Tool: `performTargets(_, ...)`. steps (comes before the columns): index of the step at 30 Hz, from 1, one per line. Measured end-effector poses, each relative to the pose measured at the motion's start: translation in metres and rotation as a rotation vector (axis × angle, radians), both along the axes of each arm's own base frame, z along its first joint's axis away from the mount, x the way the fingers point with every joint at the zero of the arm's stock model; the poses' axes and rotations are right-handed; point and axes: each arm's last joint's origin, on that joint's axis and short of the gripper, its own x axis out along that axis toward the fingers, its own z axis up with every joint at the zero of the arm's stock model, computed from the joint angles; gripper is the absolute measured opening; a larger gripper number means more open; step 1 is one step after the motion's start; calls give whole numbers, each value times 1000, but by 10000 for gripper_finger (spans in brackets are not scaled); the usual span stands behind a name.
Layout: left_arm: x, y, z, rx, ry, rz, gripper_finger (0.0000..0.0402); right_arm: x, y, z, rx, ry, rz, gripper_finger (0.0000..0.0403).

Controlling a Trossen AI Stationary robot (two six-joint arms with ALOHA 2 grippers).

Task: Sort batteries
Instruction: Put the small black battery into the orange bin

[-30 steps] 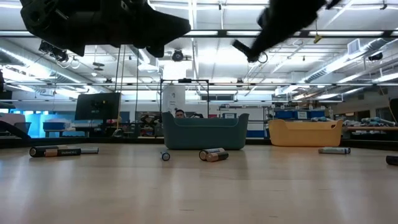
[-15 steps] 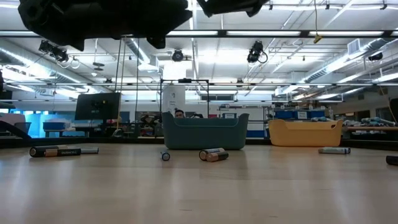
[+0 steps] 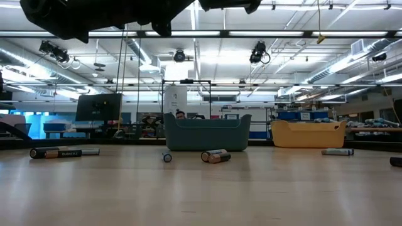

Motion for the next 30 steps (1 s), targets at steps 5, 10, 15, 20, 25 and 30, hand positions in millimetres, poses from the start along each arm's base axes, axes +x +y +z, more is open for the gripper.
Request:
performTargets(5, 0, 0, 0, 2, -4, -14, 154, 0, 0, 0, 1, -3, 1, 43)
performTargets(10, 0, 0, 1, 0, -14, -14, 154, 1, 0, 1, -8, -11, 6, 43)
performTargets(15, 1, -1, 6, -4, -33, -26, 153, 1, 0, 2, -15, -14, 9, 43)
performTargets(20, 5, -1, 9, 1, -16, -27, 148, 1, 0, 2, -16, -15, 10, 43)
performTargets(25, 19, -4, 1, 9, 11, -45, 138, 1, 0, 1, -16, -5, 16, 43)
performTargets(30, 35, -7, -3, 43, -1, -67, 131, 0, 1, -2, -20, 16, 21, 43)
